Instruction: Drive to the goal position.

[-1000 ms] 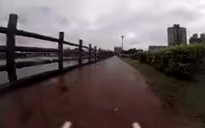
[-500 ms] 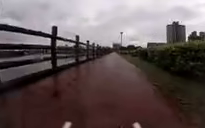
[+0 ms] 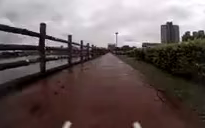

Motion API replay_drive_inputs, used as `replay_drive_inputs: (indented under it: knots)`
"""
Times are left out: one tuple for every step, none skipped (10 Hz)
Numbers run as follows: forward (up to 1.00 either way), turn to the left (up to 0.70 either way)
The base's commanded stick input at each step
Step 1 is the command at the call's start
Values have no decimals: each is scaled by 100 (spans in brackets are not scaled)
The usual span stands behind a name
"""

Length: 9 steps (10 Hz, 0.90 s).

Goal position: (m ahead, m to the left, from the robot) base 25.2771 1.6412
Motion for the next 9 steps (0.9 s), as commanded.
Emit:
replay_drive_inputs:
  knots:
    - [70, 0]
    - [70, 0]
    - [63, 0]
    - [52, 0]
    - [50, 0]
    - [50, 0]
    - [50, 0]
    - [50, 0]
    - [50, 0]
